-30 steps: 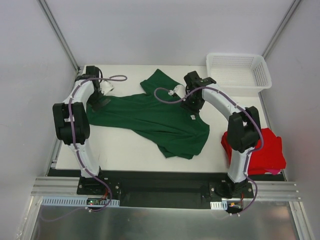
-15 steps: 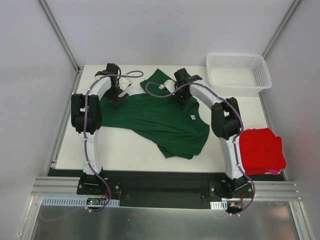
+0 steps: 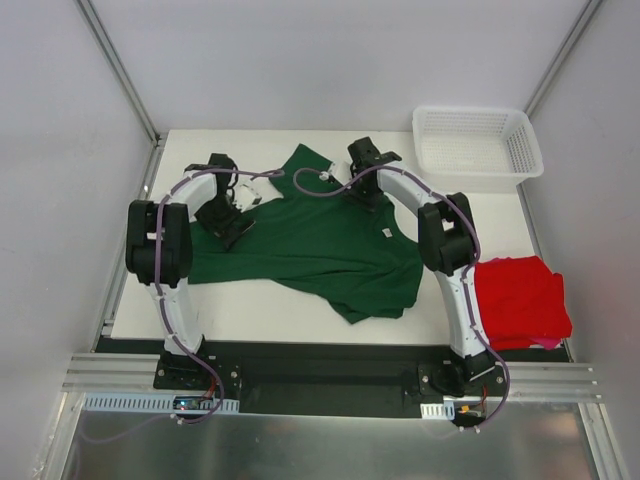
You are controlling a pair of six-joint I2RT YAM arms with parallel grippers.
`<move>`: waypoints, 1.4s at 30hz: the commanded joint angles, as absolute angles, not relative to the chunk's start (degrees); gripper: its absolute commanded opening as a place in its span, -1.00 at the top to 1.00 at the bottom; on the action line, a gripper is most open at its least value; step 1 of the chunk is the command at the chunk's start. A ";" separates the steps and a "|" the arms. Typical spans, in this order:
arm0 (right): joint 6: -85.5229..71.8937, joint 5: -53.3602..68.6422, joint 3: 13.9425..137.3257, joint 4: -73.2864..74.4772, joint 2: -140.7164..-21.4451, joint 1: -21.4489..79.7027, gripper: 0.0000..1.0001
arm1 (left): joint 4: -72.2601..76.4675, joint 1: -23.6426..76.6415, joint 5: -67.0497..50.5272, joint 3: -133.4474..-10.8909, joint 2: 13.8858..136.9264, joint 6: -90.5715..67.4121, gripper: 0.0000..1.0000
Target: Fold and stack the t-shirts
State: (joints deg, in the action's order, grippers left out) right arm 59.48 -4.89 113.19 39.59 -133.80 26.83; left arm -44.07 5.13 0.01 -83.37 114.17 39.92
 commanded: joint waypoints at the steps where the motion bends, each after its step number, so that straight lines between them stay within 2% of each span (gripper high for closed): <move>1: 63.36 -10.72 111.36 36.83 -131.66 26.28 -0.12 | -47.02 3.87 -0.26 -80.07 108.02 41.66 -0.99; 10: 65.30 -12.83 106.09 33.05 -127.79 25.67 -0.12 | -46.93 0.54 5.36 -82.18 108.19 41.75 -0.99; 18: 65.75 -15.46 108.28 34.37 -129.03 25.22 -0.12 | -46.58 -2.90 4.75 -79.46 107.14 42.01 -0.99; 22: 61.27 -8.37 109.51 35.16 -123.67 24.70 -0.13 | -46.58 -2.81 4.13 -79.28 106.52 40.78 -0.99; 28: 54.77 -0.53 109.33 25.41 -119.88 24.87 -0.11 | -47.20 -1.15 2.90 -77.00 102.67 40.25 -0.99; 31: 52.13 5.17 113.54 24.43 -123.46 24.96 -0.11 | -47.81 -0.18 0.19 -73.92 100.64 42.10 -0.99; 37: 44.13 19.32 129.45 34.79 -134.46 25.05 -0.08 | -54.56 3.51 -7.62 -73.56 102.73 44.12 -0.98; 42: 38.34 25.48 130.17 37.09 -138.33 25.23 -0.07 | -54.84 4.48 -7.04 -75.93 106.78 43.77 -0.99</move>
